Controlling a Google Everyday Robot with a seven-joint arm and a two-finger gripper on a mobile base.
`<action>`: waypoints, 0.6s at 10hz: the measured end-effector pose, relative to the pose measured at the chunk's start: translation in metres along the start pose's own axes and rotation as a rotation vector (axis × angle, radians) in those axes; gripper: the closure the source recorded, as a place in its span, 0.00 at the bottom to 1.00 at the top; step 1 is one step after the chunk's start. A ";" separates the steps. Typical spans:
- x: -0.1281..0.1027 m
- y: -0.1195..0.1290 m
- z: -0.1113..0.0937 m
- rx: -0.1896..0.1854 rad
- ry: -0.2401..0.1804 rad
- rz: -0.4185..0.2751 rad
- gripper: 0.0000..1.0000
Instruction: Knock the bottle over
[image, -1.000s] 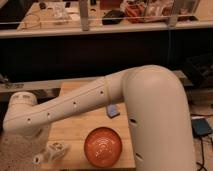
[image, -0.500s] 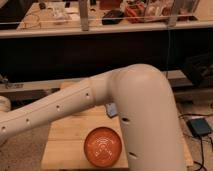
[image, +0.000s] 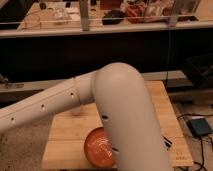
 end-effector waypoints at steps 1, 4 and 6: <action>0.012 0.011 -0.002 -0.008 0.011 0.003 0.99; 0.056 0.066 -0.019 -0.034 0.040 0.018 0.99; 0.075 0.086 -0.022 -0.048 0.056 0.024 0.99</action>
